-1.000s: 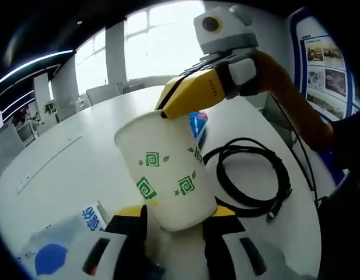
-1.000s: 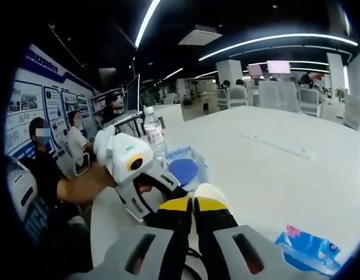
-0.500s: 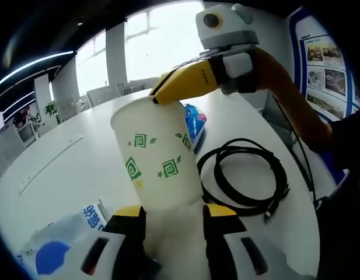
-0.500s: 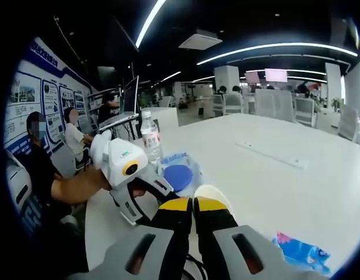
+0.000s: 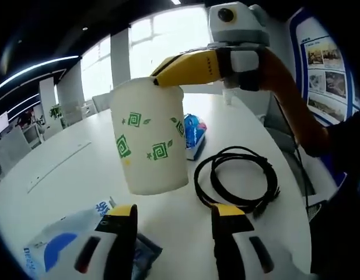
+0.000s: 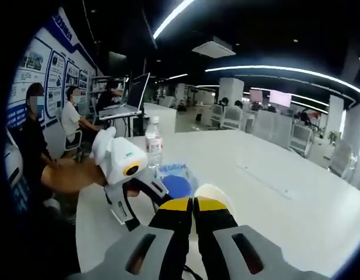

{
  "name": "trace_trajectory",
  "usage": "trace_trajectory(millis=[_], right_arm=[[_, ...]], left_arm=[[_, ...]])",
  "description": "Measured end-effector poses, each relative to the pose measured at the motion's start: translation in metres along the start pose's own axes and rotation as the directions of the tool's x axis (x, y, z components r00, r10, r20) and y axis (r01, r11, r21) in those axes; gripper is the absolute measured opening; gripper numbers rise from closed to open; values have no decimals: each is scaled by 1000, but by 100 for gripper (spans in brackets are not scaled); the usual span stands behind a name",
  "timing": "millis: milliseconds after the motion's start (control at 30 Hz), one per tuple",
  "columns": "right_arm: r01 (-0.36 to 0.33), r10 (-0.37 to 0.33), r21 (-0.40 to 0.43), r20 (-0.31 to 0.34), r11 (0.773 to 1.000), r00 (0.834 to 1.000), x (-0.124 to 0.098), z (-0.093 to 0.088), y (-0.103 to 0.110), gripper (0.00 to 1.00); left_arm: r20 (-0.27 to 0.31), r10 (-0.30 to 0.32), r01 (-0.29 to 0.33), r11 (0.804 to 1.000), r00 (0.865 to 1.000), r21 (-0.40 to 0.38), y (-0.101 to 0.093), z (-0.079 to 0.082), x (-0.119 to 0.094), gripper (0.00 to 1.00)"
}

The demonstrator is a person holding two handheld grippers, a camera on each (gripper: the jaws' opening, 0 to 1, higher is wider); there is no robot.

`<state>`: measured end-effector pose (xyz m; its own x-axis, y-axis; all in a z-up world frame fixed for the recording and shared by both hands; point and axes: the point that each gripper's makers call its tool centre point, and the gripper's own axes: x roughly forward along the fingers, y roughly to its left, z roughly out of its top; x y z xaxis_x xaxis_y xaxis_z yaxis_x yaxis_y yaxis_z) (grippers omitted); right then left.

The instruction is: Arrange the tabletop items into an orderly group along one side of the table until the central work area is clear of visible clutter.

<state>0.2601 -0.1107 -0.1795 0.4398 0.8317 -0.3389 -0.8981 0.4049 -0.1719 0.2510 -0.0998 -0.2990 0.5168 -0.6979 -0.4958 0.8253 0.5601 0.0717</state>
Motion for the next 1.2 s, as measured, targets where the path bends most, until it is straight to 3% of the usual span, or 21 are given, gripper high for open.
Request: trace_trajectory(millis=[433,767,1200], right_arm=[[28,-28,-83,-5,996,1000,8,6,-3,0],[44,-44,-127,2,991,999,13,14,-5,0],[66,-67,-149,0,987,998,27,21,-15,0]], left_arm=[[45,45,-45,999,998,-3,0,-4,-20,66],[71,77,-73,996,995,-54,4,-10,-34,73],[153,145,-129,986,978,-110,16,-9,-67,87]])
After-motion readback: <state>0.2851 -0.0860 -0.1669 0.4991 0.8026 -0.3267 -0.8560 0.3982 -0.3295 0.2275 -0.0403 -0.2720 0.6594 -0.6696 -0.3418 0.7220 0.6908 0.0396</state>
